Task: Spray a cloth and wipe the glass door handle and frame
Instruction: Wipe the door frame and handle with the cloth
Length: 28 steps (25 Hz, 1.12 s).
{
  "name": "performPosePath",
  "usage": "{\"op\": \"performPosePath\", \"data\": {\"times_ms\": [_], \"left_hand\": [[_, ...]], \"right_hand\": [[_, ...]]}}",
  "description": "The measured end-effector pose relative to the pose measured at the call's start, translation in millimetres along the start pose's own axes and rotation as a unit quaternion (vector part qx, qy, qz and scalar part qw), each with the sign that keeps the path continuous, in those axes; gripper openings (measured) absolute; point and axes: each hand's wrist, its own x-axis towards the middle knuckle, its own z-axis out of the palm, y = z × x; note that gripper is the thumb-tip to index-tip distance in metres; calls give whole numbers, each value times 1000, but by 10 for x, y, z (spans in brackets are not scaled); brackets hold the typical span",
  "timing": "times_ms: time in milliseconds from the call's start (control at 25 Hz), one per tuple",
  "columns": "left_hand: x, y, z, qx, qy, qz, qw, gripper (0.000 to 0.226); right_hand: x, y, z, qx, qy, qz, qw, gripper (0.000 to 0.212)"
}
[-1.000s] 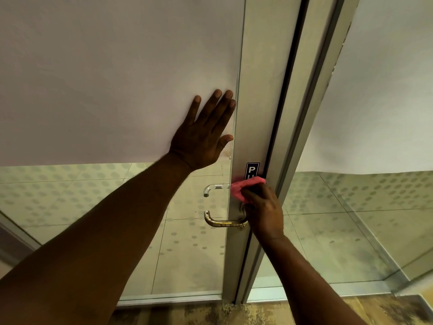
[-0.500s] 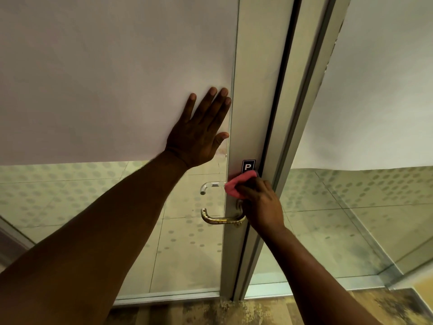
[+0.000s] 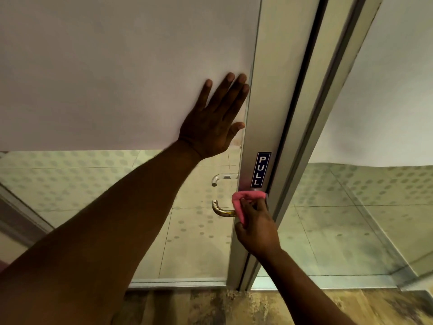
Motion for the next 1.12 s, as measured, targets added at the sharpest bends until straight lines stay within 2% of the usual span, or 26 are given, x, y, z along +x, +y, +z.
{"op": "performPosePath", "data": {"times_ms": [160,280,400,520,680,760,800,880,1000,1040,1120], "left_hand": [[-4,-9,12,5,2,-2,1000,73],[7,-8,13,6,4,-1,1000,73],[7,-18,6,6,-4,-2,1000,72],[-2,-11,-3,4,-8,-1,1000,72],[-15,-16,10,1,-17,-6,1000,72],[-11,3,12,0,-15,-5,1000,72],[-6,5,15,-1,-13,-4,1000,72],[3,-9,14,0,-12,-4,1000,72],[3,-6,0,2,-14,-5,1000,72],[1,0,2,1,-15,-5,1000,72],[-9,-3,12,0,-15,-3,1000,72]], "right_hand": [[-34,-361,238,-13,-30,-41,999,74],[67,-606,370,-28,-13,-35,999,70],[65,-581,417,-74,5,-76,994,65],[-69,-376,334,-57,28,-115,991,63],[-75,220,33,-10,69,30,997,68],[-80,410,-61,75,85,64,992,69],[-94,403,-46,151,99,72,981,68],[-124,233,72,303,128,117,937,68],[-100,137,288,397,148,205,882,63],[-71,134,286,389,144,209,886,62],[3,150,206,288,136,164,934,59]]}}
